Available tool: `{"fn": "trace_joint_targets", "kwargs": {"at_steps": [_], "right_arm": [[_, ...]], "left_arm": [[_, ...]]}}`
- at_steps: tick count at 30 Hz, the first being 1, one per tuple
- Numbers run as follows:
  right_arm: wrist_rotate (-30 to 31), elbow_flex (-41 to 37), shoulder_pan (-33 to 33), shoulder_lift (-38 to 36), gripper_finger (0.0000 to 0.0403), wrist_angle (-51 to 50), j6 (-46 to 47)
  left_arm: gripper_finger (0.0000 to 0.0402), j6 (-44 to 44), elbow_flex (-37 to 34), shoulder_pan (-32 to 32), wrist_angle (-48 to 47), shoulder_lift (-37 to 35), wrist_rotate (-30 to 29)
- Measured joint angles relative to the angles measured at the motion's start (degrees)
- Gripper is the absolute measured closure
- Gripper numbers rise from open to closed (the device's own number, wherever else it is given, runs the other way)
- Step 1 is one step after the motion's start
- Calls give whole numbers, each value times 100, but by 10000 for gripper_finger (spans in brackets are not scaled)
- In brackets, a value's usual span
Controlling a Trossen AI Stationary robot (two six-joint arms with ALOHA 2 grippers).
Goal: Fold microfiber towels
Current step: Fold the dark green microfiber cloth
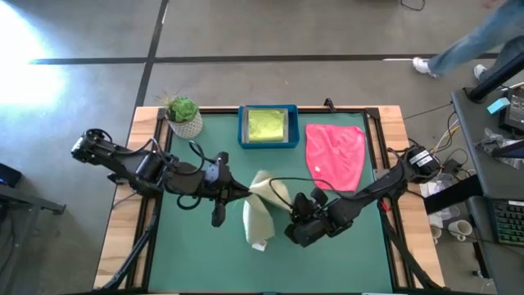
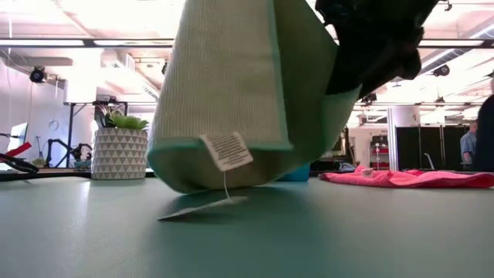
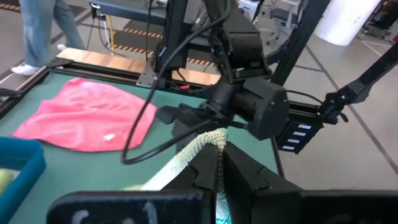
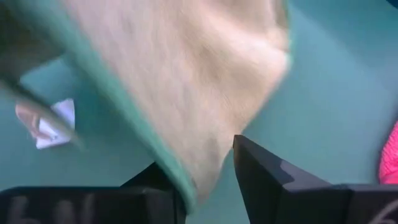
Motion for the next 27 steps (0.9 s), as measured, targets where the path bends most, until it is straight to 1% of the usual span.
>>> {"fn": "trace_joint_targets", "kwargs": {"at_steps": [4,9,13,17,21,27], "right_arm": [[-127,-1,83,0,303,-46,-4],[-146,-1,172,0,323,-70,0],[-153,73,187,0,348,-135,-18],[-149,230,187,0,387,-146,-209],[-150,393,187,0,394,-180,-433],[-409,402,187,0,394,-375,-472]], "left_arm": [[400,-4,-11,0,-140,-138,-117],[400,-4,-15,0,-179,-206,-222],[400,-4,-20,0,-181,-215,-223],[400,-4,-24,0,-338,-215,-222],[400,-4,-24,0,-477,-215,-222],[400,-4,-30,0,-467,-215,-220]]}}
